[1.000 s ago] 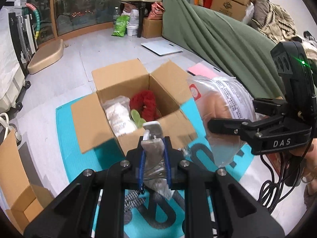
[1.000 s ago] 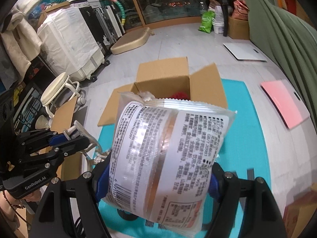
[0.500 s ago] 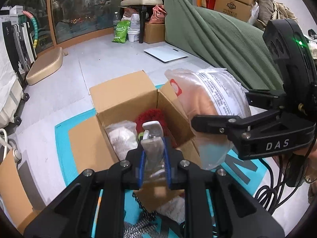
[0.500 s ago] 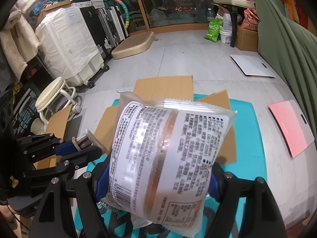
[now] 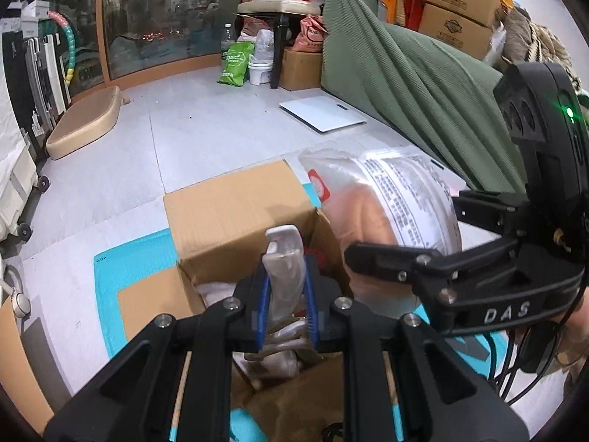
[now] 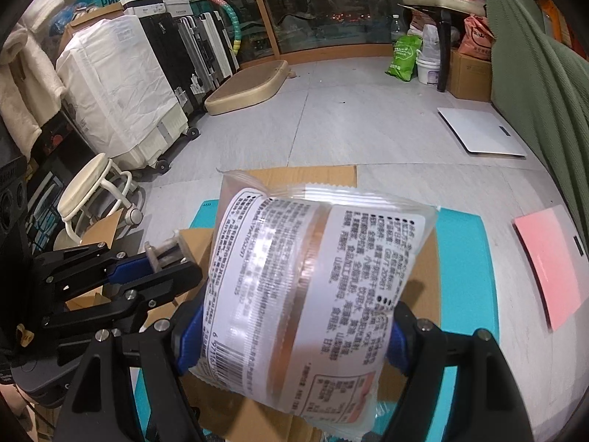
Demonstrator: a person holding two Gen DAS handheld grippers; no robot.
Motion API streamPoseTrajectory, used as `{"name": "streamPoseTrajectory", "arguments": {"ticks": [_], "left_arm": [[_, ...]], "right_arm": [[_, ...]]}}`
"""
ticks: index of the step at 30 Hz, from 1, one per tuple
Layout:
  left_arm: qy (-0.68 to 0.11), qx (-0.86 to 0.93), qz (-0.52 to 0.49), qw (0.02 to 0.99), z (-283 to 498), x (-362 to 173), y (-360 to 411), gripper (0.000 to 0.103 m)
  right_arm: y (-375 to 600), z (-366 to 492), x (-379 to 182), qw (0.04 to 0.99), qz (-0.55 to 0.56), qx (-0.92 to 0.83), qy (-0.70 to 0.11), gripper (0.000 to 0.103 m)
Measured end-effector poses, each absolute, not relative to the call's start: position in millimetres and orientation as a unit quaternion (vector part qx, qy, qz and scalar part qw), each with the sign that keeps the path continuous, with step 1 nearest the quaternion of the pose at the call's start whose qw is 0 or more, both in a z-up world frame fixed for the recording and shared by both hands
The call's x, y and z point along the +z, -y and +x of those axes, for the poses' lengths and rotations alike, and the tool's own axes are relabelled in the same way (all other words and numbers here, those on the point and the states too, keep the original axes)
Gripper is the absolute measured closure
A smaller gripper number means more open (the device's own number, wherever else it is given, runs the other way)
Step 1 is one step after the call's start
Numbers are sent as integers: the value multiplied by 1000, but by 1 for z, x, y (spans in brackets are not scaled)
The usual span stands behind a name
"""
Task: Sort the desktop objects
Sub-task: 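Lift and carry the food packet and claw clip over the box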
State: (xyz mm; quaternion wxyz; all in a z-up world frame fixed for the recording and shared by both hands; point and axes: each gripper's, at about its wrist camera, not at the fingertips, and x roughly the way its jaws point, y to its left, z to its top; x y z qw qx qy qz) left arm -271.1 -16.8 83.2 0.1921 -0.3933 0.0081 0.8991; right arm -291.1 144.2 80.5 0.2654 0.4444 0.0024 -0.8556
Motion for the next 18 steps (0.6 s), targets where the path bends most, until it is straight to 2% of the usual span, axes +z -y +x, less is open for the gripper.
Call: {"name": "streamPoseTrajectory", "arguments": {"ticks": [8,11,14,16,17,18], "left_arm": [[-1,899,-405,167,-286,67,24,87],[-11,896,-423,138,-289,58,24,86],[-29,889,-446,105,-295,48,22,67],[-34,893,-441,88,-294,47,24,42],[-33,895,-438,82,-294,48,27,35],[-29,895,-438,78,-294,48,30,22]], "right_arm": [[-133,-308,66,277,458,-844,-6,24],[-128,-309,57,281,460,-842,-19,21],[-125,-310,47,256,465,-846,-42,20],[-127,-311,42,233,465,-852,-53,20],[-129,-312,41,229,464,-854,-51,20],[-134,-313,42,233,460,-856,-42,20]]}}
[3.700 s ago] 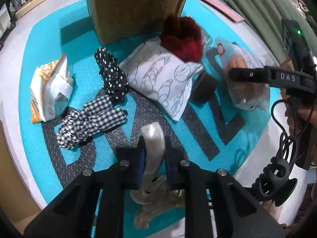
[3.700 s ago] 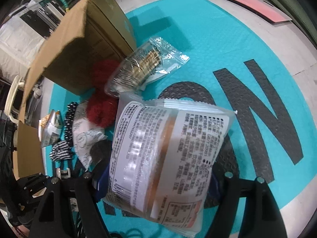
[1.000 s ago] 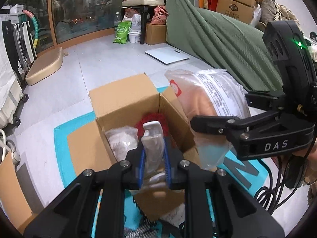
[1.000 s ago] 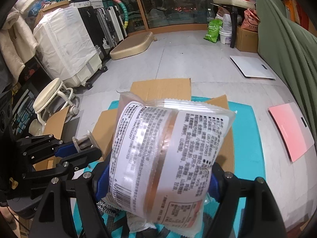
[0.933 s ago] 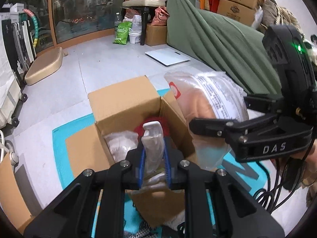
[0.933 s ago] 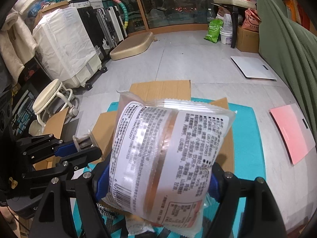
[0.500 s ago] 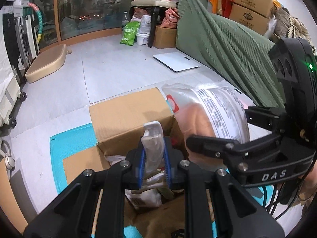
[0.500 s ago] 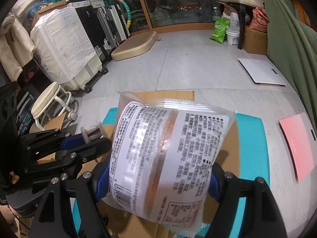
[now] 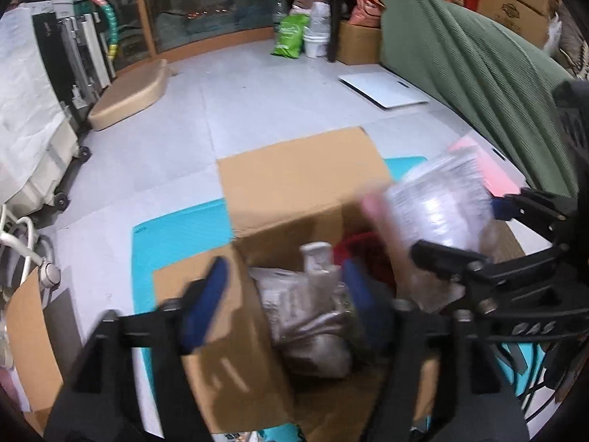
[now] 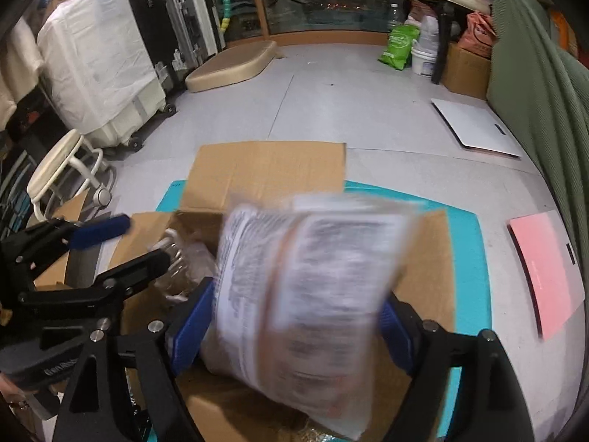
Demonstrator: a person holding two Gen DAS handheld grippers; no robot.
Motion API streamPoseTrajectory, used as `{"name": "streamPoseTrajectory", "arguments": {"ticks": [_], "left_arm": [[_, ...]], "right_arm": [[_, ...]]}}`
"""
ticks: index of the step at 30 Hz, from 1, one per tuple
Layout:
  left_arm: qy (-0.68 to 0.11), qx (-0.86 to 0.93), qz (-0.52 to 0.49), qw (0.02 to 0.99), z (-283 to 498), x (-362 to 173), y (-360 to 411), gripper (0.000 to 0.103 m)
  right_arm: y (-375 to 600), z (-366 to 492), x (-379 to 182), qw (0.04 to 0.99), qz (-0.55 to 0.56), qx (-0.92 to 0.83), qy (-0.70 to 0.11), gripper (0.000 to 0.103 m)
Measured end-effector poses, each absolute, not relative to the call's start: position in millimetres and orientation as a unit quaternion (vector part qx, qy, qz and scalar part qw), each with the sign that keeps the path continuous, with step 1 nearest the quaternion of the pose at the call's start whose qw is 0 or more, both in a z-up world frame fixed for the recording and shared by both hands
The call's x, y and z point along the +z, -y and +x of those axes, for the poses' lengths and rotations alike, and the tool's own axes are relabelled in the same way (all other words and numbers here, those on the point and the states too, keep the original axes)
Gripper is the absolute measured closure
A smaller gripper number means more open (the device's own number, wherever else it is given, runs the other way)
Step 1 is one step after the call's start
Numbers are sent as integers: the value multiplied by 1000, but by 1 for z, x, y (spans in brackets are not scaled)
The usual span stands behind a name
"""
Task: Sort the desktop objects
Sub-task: 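Lift and carry the food packet and claw clip over the box, then open both tools to drop the packet and clip into the box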
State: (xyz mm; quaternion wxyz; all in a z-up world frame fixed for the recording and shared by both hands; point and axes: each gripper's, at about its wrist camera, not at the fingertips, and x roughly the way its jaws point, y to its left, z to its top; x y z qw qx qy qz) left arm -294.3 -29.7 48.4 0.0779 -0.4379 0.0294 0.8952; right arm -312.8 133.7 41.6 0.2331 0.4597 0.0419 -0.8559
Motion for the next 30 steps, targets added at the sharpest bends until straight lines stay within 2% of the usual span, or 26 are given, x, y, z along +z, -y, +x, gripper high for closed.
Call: {"name": "streamPoseTrajectory", "arguments": {"ticks": [1,3,4,14,18,30], "left_arm": [[-22,895,-438,76,-294,49,33,13],[-5,897,-434,81,-292,52,40,8],[-2,899,-429,82,-290,54,42,7],[-24,904,-419,86,-270,67,39,4],[-34,906,-413,81,-262,72,41,0],[-58,902,-424,58,-215,77,41,0]], "right_arm": [[-138,-313,43,238,454,-858,-30,19],[-144,-314,48,248,444,-861,-11,13],[-145,-315,51,247,442,-862,-10,13],[-143,-298,68,246,434,-866,-43,13],[-143,-287,74,242,430,-868,-59,13],[-150,-241,91,227,427,-872,-79,12]]}}
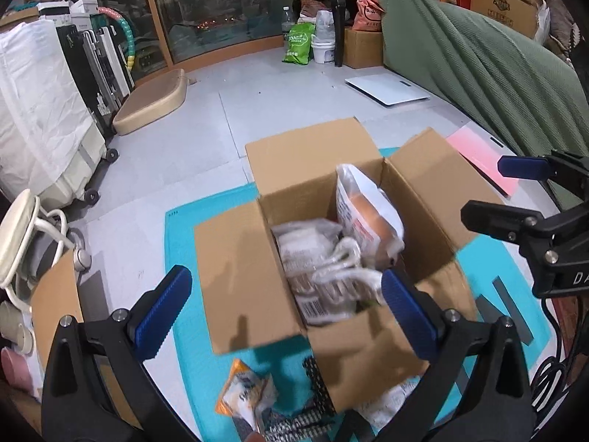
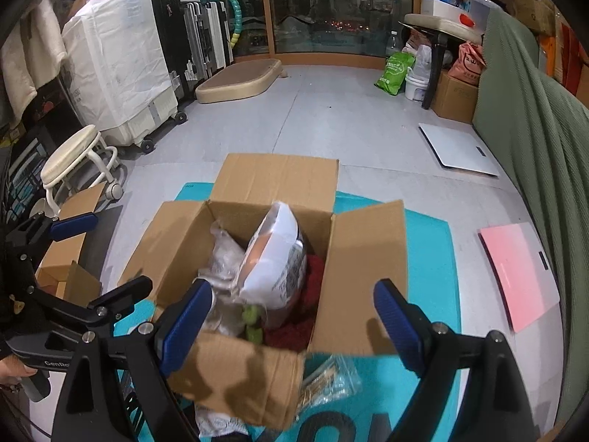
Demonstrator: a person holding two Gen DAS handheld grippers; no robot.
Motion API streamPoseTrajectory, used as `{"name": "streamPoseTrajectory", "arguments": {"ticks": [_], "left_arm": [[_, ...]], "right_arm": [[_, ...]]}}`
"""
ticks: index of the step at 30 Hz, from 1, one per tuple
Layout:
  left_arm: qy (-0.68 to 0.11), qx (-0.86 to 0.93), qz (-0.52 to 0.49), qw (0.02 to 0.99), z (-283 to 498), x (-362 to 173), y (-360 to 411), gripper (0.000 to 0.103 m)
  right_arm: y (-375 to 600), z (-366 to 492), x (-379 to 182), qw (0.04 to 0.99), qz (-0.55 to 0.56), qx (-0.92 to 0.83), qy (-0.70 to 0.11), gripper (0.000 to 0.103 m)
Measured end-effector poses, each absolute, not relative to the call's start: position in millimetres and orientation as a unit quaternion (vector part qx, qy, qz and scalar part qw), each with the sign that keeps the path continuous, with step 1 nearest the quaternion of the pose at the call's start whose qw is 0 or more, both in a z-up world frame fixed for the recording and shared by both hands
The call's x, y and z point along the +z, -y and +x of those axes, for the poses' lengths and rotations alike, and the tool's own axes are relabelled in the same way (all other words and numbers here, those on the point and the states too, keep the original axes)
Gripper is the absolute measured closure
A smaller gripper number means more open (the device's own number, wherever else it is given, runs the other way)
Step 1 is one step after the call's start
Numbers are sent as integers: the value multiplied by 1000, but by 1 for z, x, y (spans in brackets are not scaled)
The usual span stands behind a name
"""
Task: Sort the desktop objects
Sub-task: 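Open both tools to drop the packet and clip into the box, then move both tools back toward the remaining items on the mat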
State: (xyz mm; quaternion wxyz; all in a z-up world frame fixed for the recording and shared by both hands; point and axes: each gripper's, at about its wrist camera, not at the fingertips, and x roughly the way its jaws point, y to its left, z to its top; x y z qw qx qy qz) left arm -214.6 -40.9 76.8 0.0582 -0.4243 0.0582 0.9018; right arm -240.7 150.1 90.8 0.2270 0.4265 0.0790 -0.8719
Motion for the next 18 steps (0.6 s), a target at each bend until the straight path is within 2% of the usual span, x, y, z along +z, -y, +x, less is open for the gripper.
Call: {"name": "streamPoseTrajectory", "arguments": {"ticks": [18], "left_arm": [[-70,904,-419,58,-141,83,51,0]], "right_arm": [[-167,-162,95,243,429,-867,-76,12]]}}
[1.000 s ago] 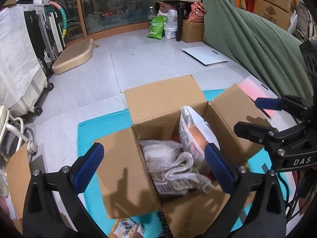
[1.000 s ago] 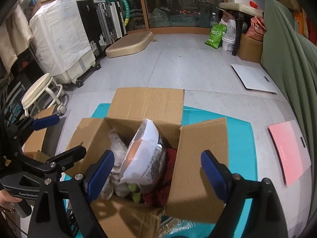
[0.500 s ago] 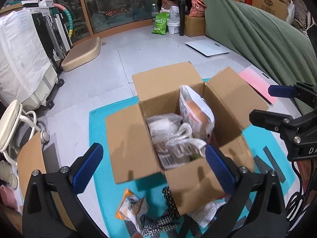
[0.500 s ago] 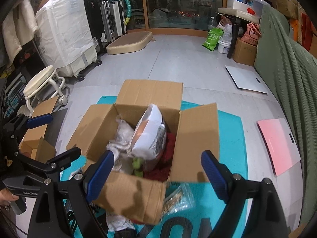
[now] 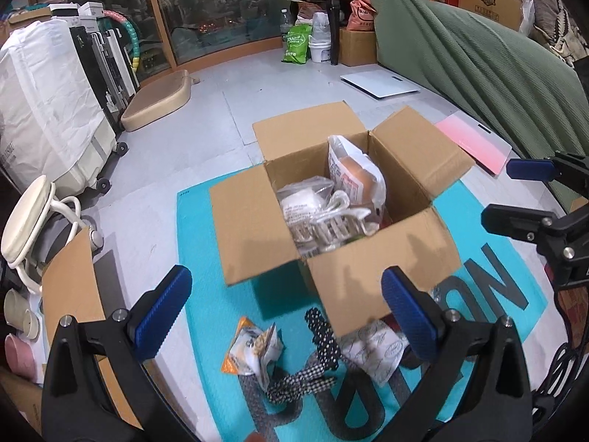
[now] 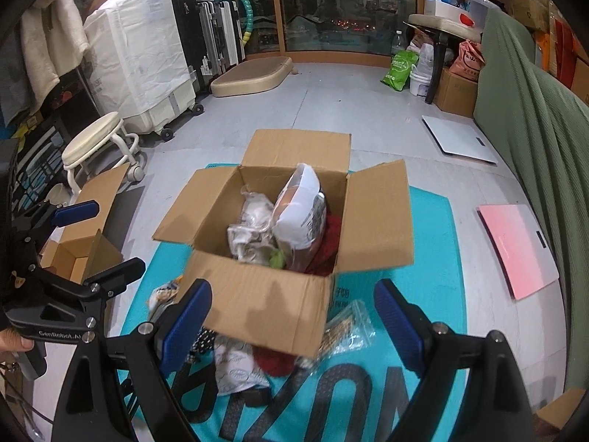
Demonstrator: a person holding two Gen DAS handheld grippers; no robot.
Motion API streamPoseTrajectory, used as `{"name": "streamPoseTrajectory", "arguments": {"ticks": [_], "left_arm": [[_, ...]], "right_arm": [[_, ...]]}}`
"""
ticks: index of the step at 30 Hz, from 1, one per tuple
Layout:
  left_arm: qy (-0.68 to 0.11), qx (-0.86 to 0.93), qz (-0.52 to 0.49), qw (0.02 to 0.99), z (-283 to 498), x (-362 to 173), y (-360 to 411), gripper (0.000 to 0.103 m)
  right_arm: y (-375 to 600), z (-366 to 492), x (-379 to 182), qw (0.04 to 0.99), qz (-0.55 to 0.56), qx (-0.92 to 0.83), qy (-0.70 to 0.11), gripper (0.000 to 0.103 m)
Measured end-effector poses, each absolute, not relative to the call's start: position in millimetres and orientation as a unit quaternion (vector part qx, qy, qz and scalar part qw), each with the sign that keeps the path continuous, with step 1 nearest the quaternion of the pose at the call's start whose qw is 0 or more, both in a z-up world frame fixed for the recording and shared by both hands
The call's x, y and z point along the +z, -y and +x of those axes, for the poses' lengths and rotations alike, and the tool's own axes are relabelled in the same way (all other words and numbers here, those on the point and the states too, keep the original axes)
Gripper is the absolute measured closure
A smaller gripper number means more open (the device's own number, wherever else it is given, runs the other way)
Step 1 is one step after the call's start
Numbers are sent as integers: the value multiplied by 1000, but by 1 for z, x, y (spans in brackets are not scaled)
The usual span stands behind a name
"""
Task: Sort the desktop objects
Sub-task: 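Move both tools back toward the remaining items on the mat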
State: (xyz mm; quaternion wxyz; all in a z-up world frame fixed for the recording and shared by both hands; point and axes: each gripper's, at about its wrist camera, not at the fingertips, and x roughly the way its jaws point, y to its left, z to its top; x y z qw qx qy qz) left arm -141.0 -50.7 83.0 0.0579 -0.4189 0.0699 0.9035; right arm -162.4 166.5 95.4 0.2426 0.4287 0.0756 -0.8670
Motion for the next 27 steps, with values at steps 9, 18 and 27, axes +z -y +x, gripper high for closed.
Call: {"name": "streamPoseTrajectory", "arguments": {"ticks": [9,18,27], "left_arm": [[-66,897,-434,54,-116,63,67,0],[-49,888,-453,55,-98,31,81,0],[-30,881,-468,56,-92,2,92,0]], "right_arm": [[-167,-130,85,256,435,-860,-77,12],[-165,-108,53,266,459,-845,-69,11],[-174,-99,14,259,492,-831,-37,11]]}}
